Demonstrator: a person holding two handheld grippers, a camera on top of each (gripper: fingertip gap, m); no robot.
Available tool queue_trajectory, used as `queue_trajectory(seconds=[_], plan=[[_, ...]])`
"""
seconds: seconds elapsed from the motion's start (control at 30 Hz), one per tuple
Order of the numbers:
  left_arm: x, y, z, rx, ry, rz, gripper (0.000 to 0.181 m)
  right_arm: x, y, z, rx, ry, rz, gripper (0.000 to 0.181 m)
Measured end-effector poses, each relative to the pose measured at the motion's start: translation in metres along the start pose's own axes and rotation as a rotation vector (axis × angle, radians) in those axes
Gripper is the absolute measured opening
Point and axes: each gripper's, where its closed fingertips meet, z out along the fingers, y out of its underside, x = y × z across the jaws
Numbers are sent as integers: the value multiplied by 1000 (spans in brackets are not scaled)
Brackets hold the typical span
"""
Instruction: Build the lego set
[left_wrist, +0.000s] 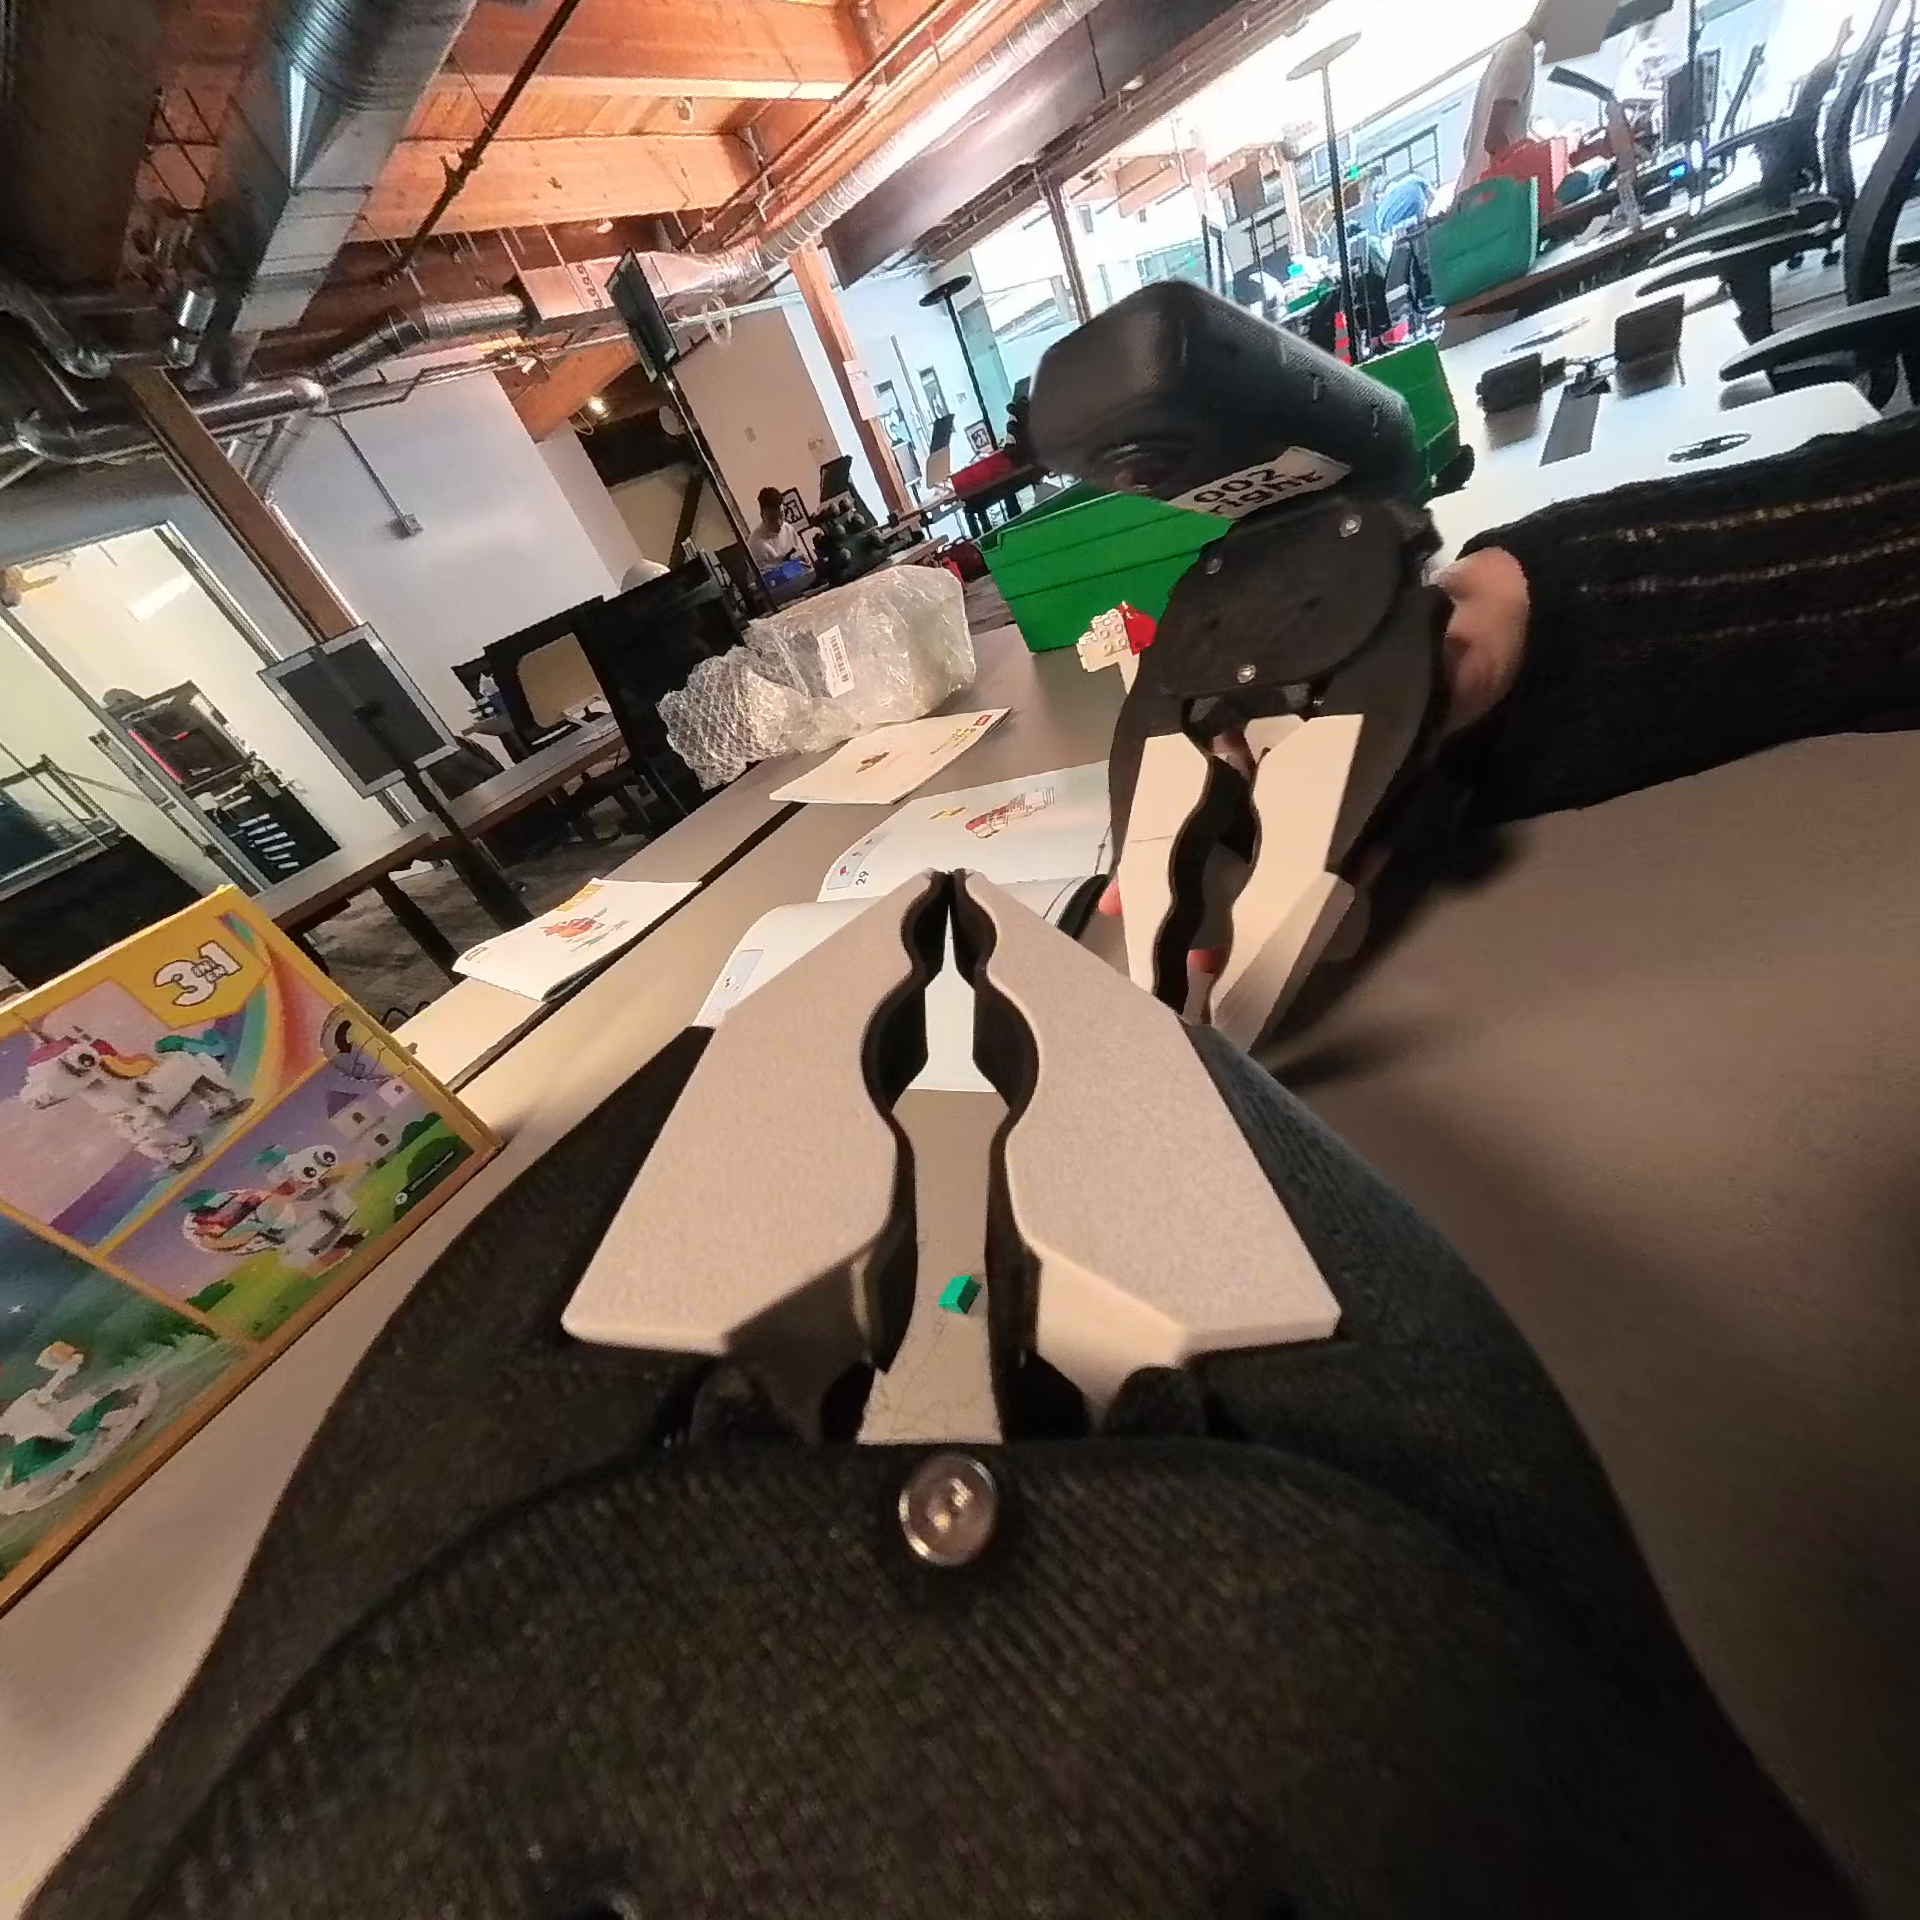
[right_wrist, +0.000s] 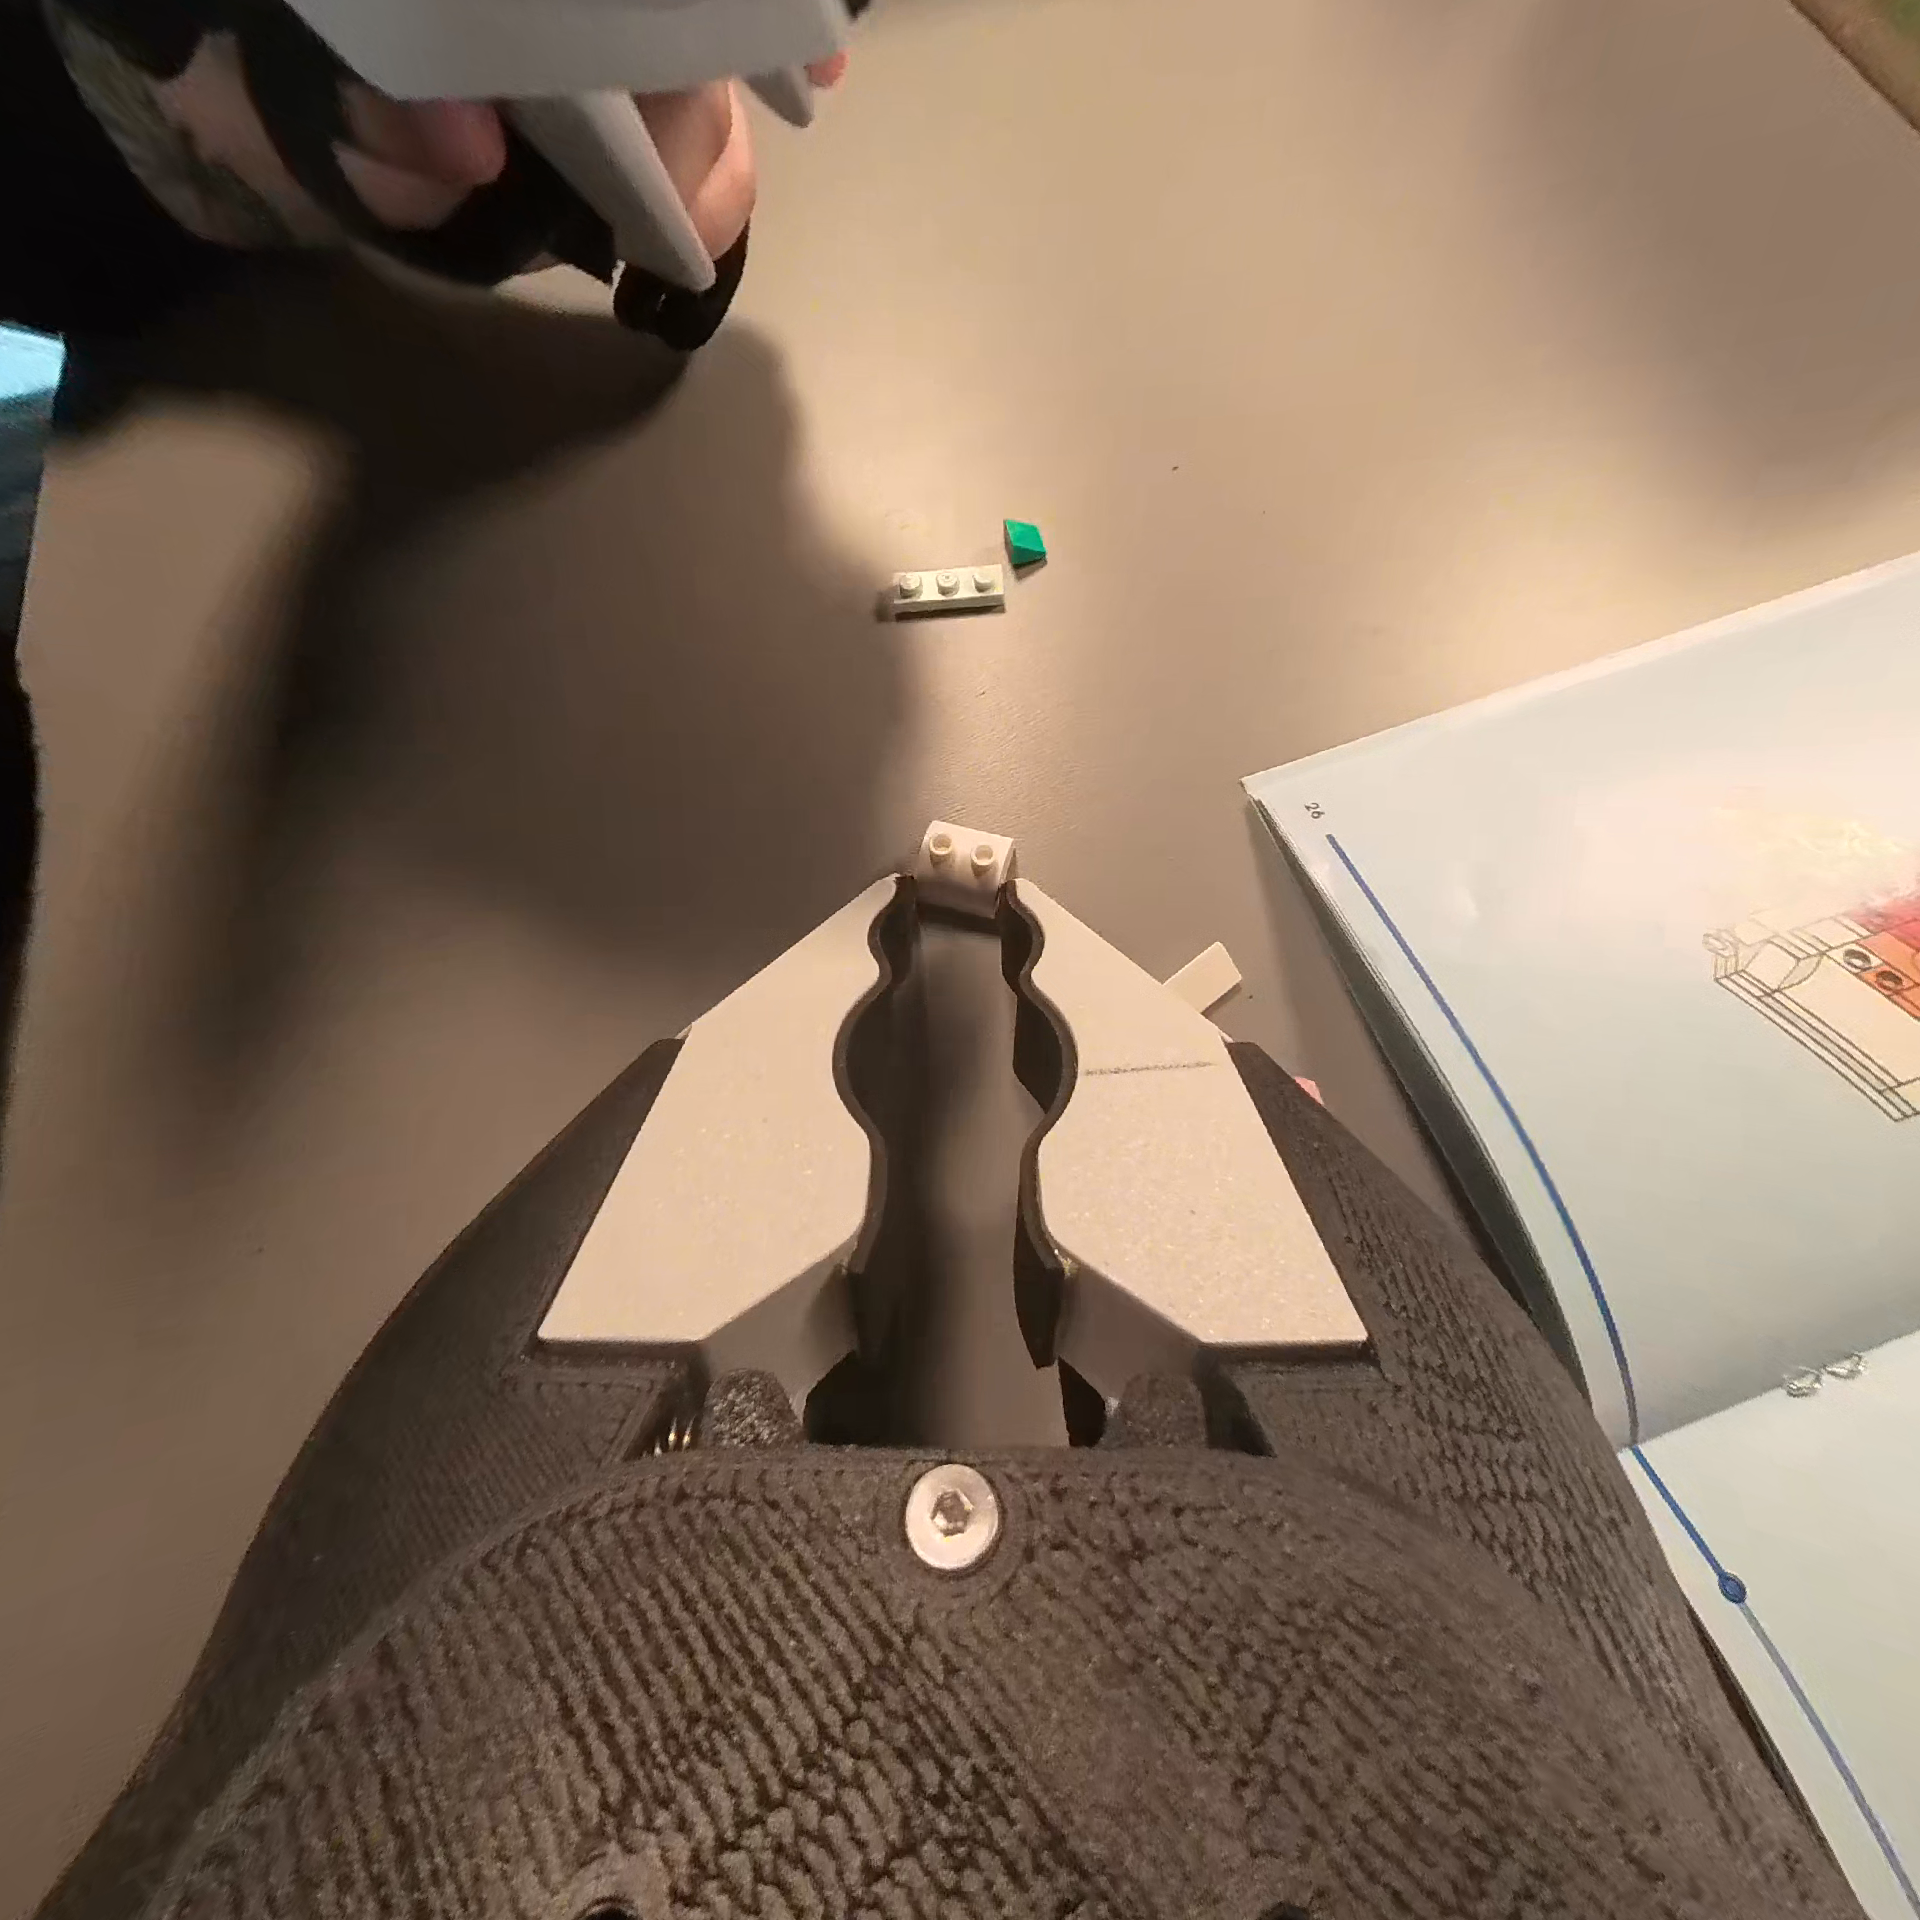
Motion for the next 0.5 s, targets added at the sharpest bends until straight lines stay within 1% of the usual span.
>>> queue_trajectory(seconds=[0.1,0.2,0.27,0.37,0.5], plan=[[0,0,0,-1,0,1,0,0,-2,-1,14,8,-11,16],[-1,1,0,-3,-3,1,0,2,-6,-6,57,30,-18,27],[-2,0,-1,0,-7,-1,0,8,-5,-10,63,89,-26,34],[-3,-1,-1,4,-12,-1,0,20,-2,-14,52,177,-27,32],[-3,-1,-1,2,-11,-4,0,29,2,-16,38,211,9,29]])
